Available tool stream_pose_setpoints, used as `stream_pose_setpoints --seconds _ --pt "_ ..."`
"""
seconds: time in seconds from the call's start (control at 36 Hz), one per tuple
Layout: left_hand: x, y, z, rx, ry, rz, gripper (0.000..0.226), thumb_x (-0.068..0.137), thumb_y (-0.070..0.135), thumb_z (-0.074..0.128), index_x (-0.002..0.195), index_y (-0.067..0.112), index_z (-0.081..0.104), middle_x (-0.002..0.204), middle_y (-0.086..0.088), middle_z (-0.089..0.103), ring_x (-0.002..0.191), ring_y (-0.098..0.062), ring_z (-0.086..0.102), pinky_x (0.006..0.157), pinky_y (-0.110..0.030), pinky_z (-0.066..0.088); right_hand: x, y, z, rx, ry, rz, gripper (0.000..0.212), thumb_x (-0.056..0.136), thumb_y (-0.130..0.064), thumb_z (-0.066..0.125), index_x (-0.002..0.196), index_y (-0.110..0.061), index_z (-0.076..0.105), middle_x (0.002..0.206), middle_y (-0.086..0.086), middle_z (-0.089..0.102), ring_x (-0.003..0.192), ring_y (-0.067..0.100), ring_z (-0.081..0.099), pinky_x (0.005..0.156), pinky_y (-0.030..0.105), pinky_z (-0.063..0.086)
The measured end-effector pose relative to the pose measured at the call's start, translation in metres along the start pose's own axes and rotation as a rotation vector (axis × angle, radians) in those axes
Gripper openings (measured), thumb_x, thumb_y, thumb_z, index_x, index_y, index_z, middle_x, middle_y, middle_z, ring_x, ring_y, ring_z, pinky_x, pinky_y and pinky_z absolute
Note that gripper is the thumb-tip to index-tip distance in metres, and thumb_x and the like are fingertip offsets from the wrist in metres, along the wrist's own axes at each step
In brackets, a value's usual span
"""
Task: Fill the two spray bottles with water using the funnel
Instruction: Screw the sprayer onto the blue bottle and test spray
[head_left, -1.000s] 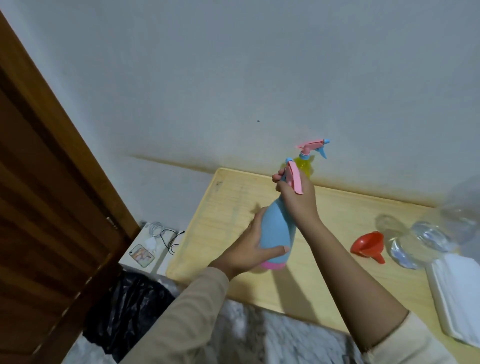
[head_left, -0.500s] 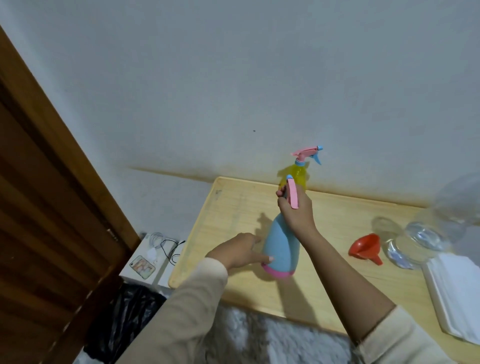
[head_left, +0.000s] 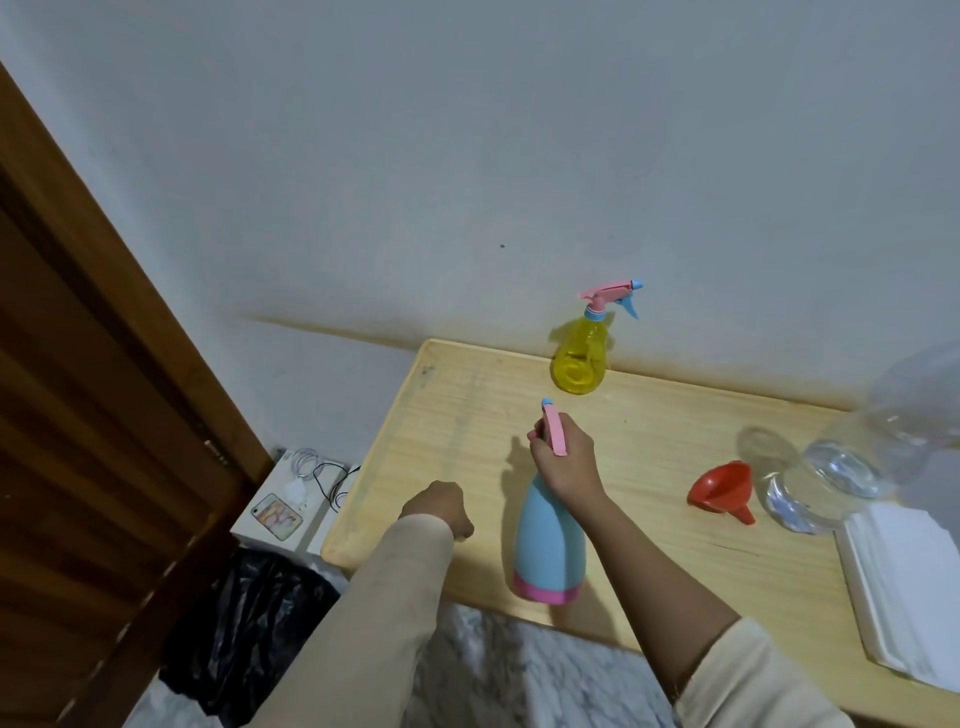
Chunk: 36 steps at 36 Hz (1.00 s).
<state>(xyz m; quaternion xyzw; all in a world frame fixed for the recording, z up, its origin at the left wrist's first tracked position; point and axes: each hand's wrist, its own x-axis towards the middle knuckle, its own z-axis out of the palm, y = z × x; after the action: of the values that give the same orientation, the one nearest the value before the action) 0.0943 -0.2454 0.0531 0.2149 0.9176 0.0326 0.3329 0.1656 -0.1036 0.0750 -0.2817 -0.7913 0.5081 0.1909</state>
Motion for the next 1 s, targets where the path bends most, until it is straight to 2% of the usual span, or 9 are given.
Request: stream_pose_setpoints --seconds 0.11,0.25,0.31,0.58,0.72,0.83,0.89,0.94,1.0 --pt "0.000 -0.002 0.006 -0.001 -0.001 -0.036 0.031 0.084 0.018 0.063 0.061 0.011 0.044 0.066 -0.002 0.046 0.074 -0.027 0.054 0.065 -0.027 0.042 -0.004 0.004 0.007 -0.011 -0.041 0.013 0.018 0.086 -0.003 0.051 0.069 -0.009 0.046 0.070 0.003 0.051 0.062 0.011 0.046 0.052 0.011 0.036" --pt "-0.001 -0.005 0.008 0.030 0.010 -0.060 0.030 0.086 0.017 0.064 0.065 0.013 0.042 0.070 -0.002 0.045 0.083 -0.028 0.060 0.067 -0.029 0.044 -0.007 0.006 0.015 -0.119 -0.091 -0.026 0.015 0.072 -0.012 0.041 0.058 -0.008 0.036 0.061 0.006 0.041 0.058 0.016 0.034 0.052 0.026 0.024" --pt "-0.001 -0.006 0.009 0.036 0.012 -0.065 0.030 0.086 0.015 0.064 0.066 0.013 0.042 0.071 -0.002 0.044 0.083 -0.028 0.060 0.066 -0.029 0.044 -0.008 0.007 0.016 -0.136 -0.108 -0.008 0.019 0.075 -0.004 0.044 0.058 -0.007 0.037 0.061 0.009 0.040 0.058 0.019 0.034 0.053 0.031 0.025" --pt "0.006 -0.010 0.011 -0.048 -0.015 -0.104 0.037 0.084 0.016 0.069 0.066 0.015 0.037 0.071 -0.001 0.041 0.057 -0.013 0.042 0.067 -0.027 0.042 -0.010 0.009 0.021 -0.103 -0.144 0.099 0.024 0.080 0.001 0.046 0.060 -0.009 0.038 0.065 0.009 0.044 0.059 0.019 0.037 0.058 0.032 0.030" --pt "0.004 -0.010 0.008 -0.060 -0.044 -0.086 0.039 0.083 0.020 0.072 0.067 0.014 0.037 0.072 -0.001 0.041 0.097 -0.027 0.062 0.070 -0.027 0.043 -0.012 0.005 0.022 -0.090 -0.140 0.105 0.021 0.079 0.003 0.045 0.062 -0.008 0.038 0.064 0.009 0.042 0.057 0.018 0.034 0.056 0.030 0.029" --pt "0.003 -0.013 0.009 -0.086 -0.048 -0.091 0.037 0.083 0.021 0.071 0.069 0.013 0.038 0.074 -0.001 0.041 0.098 -0.027 0.061 0.070 -0.027 0.042 -0.013 0.002 0.023 -0.096 -0.158 0.119 0.029 0.078 0.004 0.041 0.059 -0.011 0.027 0.058 0.003 0.031 0.054 0.015 0.025 0.050 0.027 0.021" --pt "0.004 -0.014 0.009 -0.115 -0.048 -0.097 0.025 0.083 0.021 0.071 0.081 0.008 0.050 0.086 -0.003 0.052 0.102 -0.027 0.061 0.071 -0.027 0.043 -0.014 0.002 0.025 -0.101 -0.168 0.131 0.024 0.078 0.003 0.041 0.061 -0.010 0.030 0.059 0.003 0.032 0.054 0.016 0.025 0.052 0.029 0.022" --pt "0.005 -0.016 0.010 -0.130 -0.032 -0.107 0.033 0.084 0.022 0.071 0.107 0.003 0.057 0.105 -0.010 0.057 0.107 -0.027 0.061 0.072 -0.027 0.044 -0.015 0.001 0.027 -0.090 -0.167 0.139 0.024 0.077 0.004 0.041 0.061 -0.010 0.030 0.059 0.004 0.033 0.056 0.017 0.026 0.054 0.031 0.024" --pt "0.005 -0.018 0.011 -0.138 -0.021 -0.109 0.040 0.084 0.022 0.071 0.115 0.002 0.056 0.110 -0.013 0.057 0.109 -0.027 0.060 0.073 -0.028 0.044 -0.018 0.001 0.029 -0.066 -0.157 0.131 0.023 0.075 0.005 0.042 0.061 -0.010 0.032 0.061 0.007 0.035 0.058 0.019 0.028 0.057 0.033 0.025"
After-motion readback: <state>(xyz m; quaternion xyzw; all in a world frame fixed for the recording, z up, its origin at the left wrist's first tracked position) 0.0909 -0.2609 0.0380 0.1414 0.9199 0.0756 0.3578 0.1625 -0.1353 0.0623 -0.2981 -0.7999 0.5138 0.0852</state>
